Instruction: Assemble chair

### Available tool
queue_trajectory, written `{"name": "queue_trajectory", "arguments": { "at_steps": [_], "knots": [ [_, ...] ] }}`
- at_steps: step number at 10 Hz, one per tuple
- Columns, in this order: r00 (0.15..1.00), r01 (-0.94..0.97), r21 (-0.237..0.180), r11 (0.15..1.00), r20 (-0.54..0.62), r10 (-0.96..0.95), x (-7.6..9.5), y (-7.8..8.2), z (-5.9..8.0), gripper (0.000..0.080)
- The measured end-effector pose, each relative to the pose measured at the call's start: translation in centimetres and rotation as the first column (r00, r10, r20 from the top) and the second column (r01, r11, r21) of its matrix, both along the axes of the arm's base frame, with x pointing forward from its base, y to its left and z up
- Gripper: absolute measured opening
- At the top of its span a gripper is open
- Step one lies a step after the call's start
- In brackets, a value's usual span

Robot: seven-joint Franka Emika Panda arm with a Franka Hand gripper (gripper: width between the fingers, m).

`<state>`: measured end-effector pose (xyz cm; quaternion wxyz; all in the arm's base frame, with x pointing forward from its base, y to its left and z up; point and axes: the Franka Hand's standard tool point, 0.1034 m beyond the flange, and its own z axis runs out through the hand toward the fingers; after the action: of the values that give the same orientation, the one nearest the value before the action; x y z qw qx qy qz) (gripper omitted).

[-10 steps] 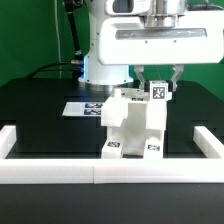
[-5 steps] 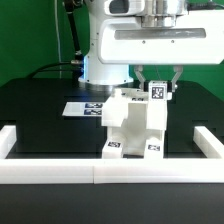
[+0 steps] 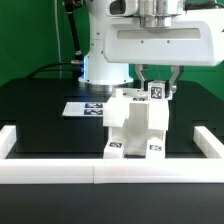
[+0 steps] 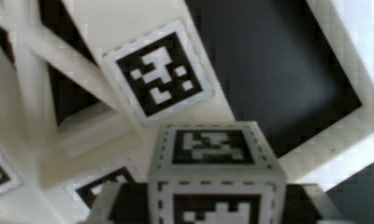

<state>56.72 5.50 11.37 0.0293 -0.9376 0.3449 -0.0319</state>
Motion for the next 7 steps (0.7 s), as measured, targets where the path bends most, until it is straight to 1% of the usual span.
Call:
{"name": "queue_trajectory", "arguments": {
  "at_steps": [1,3,4,6,7],
  "knots": [
    [0.999,0.044,0.004,0.999,-0.001,-0.044,0.0,0.02,0.0,0.0288],
    [0.98,0.199,0.022,0.98,-0.009,-0.199,-0.01,0.16,0.0,0.0288],
    [0.974,0.227,0.024,0.974,-0.01,-0.227,-0.01,0.17,0.0,0.0288],
    [0.915,0.404,0.045,0.914,-0.025,-0.403,-0.02,0.4,0.01,0.0288],
    [0.892,0.451,0.049,0.891,-0.029,-0.45,-0.02,0.43,0.01,0.0288]
  ]
}}
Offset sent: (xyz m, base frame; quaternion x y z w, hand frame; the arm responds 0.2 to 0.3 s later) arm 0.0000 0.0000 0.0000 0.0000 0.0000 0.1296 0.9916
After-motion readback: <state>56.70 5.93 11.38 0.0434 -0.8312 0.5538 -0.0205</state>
